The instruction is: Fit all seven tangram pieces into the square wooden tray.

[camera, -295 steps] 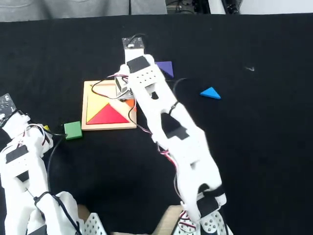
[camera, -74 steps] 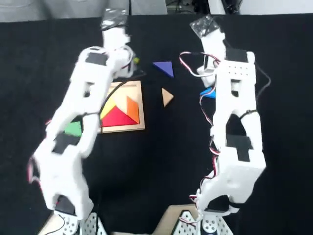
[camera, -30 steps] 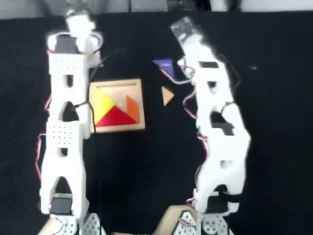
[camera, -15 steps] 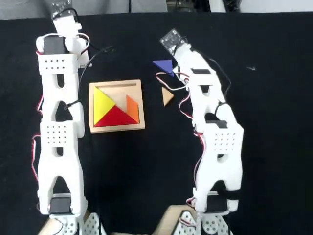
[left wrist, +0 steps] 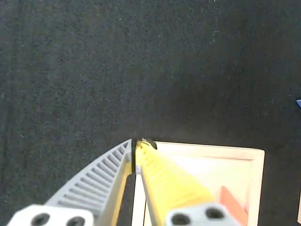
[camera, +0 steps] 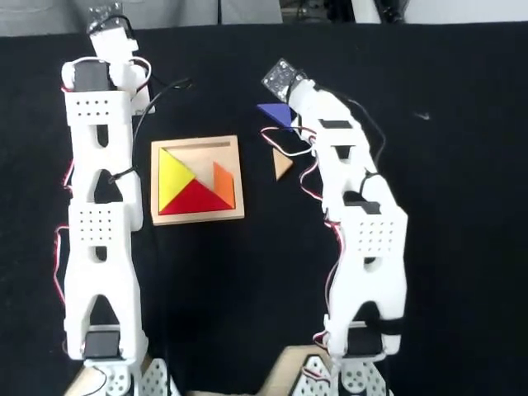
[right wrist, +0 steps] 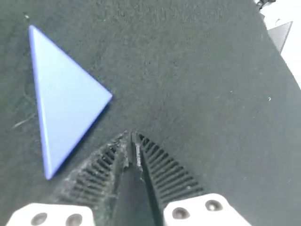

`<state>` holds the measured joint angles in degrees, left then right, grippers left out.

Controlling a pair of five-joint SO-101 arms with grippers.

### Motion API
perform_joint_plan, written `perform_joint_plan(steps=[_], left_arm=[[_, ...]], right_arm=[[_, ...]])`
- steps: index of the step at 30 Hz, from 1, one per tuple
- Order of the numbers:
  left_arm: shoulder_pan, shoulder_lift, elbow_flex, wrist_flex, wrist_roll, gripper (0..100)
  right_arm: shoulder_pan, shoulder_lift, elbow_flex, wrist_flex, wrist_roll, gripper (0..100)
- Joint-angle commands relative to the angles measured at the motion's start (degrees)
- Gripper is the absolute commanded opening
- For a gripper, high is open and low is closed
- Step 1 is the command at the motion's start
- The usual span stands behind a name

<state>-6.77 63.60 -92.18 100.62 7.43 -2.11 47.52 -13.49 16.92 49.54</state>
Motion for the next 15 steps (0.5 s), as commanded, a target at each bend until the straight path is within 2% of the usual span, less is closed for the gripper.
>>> perform_joint_plan(steps=[1,4,11,15], left_arm=[[1.27,-2.9,-3.12,0.26,-0.18,3],[1.71,-2.9,-3.12,0.26,0.26,3],[4.62,-2.37,-3.03,0.26,1.41,3],[4.53,-2.46,-2.86,0.26,8.09,3]], right_arm=[[1.67,-1.1,-0.57,-1.76,-1.14,1.1],[3.34,-2.33,-0.92,-1.67,-5.45,1.1],[3.16,-6.11,-5.85,-0.7,-24.26,1.1],[0.88,-8.66,-10.24,12.84,-37.8,1.1]])
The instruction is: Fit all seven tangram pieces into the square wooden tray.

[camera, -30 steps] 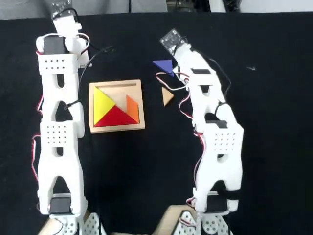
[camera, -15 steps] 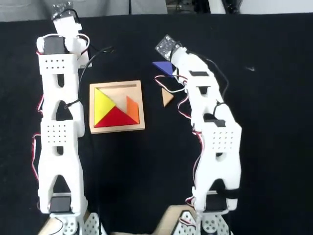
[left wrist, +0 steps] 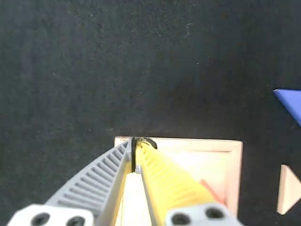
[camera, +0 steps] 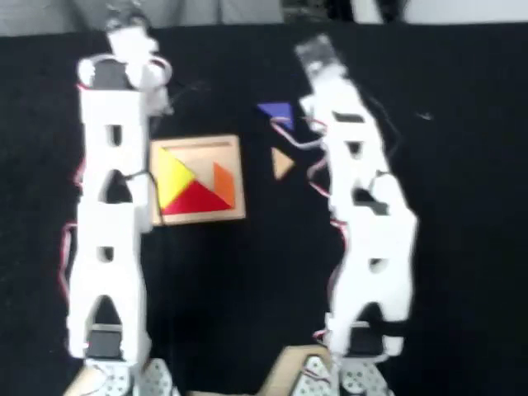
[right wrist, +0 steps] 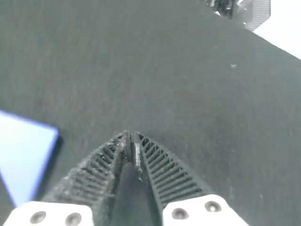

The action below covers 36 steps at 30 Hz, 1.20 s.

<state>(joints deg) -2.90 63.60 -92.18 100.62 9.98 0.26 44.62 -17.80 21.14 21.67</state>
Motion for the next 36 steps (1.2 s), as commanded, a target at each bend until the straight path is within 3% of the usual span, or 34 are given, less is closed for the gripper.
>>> perform_joint_plan(steps=[1,6,15,18,24,31,36], left_arm=[[0.48,-2.37,-2.86,0.26,6.86,3],[-0.04,-2.2,-2.59,0.35,9.58,3],[-0.22,-2.29,1.98,0.26,11.6,3],[-0.22,-2.29,1.98,0.26,11.52,3],[-0.22,-2.2,2.07,0.26,11.52,3],[-2.95,-2.2,2.07,0.26,11.6,3],[-4.09,-2.2,2.07,0.26,11.6,3]], right_arm=[[-1.67,-5.76,-7.87,11.52,-14.42,1.1],[-1.41,-2.77,-19.3,21.54,-30.33,1.1],[-1.41,5.93,-32.75,32.35,-27.96,1.1],[-1.85,6.73,-35.82,41.41,-36.57,1.1],[-1.58,7.08,-46.81,58.99,-62.51,1.1],[-6.77,6.99,-47.43,65.23,-72.7,1.1],[-12.04,6.9,-47.87,62.59,-80.44,1.1]])
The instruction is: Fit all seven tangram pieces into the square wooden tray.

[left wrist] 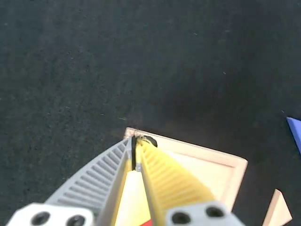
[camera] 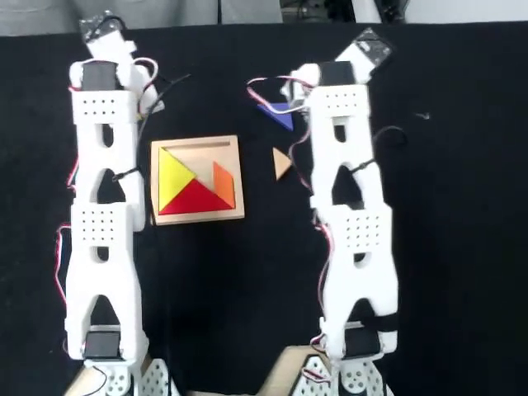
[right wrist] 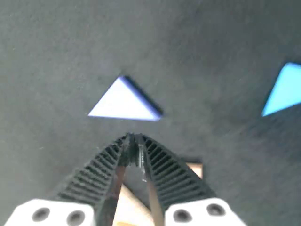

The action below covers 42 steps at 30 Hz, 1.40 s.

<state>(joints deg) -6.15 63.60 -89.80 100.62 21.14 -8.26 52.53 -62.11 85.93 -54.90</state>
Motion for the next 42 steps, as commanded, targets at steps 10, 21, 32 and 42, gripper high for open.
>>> perform_joint_plan(steps=[10,21,32,42], left_arm=[[-1.71,-2.2,-0.31,0.35,0.44,3],[-1.19,-2.29,3.47,0.35,0.44,3],[-1.54,-2.29,3.47,0.35,0.44,3],[-1.1,-2.37,3.38,0.35,0.44,3]], right_arm=[[-7.82,8.4,-2.15,-37.27,-5.45,1.1],[-8.88,21.41,-3.56,-61.1,-5.8,1.1],[-8.62,26.24,-8.84,-50.64,-5.89,1.1],[-5.45,26.42,-30.02,-7.3,-9.05,1.1]])
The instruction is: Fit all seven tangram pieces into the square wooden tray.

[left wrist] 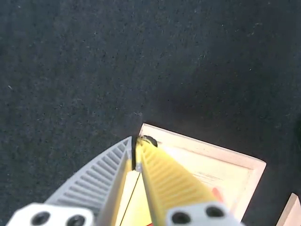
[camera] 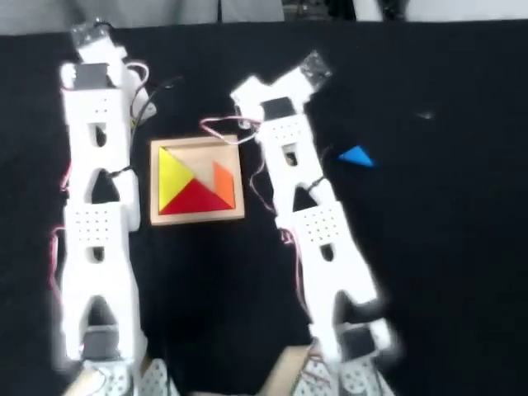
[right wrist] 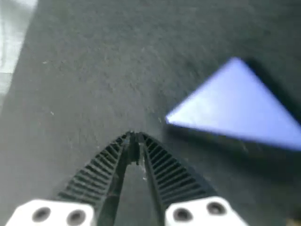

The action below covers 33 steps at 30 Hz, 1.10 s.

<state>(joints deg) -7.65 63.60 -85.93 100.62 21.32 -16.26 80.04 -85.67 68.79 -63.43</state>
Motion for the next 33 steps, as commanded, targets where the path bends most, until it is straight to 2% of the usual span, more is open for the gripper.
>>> perform_joint_plan(steps=[1,9,12,17,20,23,26,29,33], left_arm=[[0.4,-2.37,-0.48,0.35,0.26,3],[0.22,-2.81,-0.84,0.35,0.26,3],[0.57,-2.81,-1.01,0.35,0.26,3],[0.4,-2.81,-1.01,0.26,0.26,3],[0.48,-2.81,-1.01,0.26,0.26,3],[0.4,-2.73,-0.84,0.26,0.26,3],[-0.04,-2.73,-0.57,0.26,0.26,3],[-0.04,-2.73,-0.57,0.26,0.26,3],[0.04,-2.73,-0.57,0.26,0.26,3]], right_arm=[[3.6,-1.19,-6.81,11.78,-0.44,1.1],[12.84,-1.63,-6.81,19.08,7.21,1.1],[10.55,-1.54,-9.27,20.04,10.37,1.1],[3.78,-3.65,-10.07,20.57,10.37,1.1],[-0.7,-6.64,-10.07,15.82,10.81,1.1],[-1.49,-5.93,-9.1,2.81,11.34,1.1],[-0.18,-1.1,-7.96,-7.12,18.2,1.1],[0.7,3.56,-8.66,-7.56,23.56,1.1],[0.88,6.81,-10.15,-5.45,24.18,1.1]])
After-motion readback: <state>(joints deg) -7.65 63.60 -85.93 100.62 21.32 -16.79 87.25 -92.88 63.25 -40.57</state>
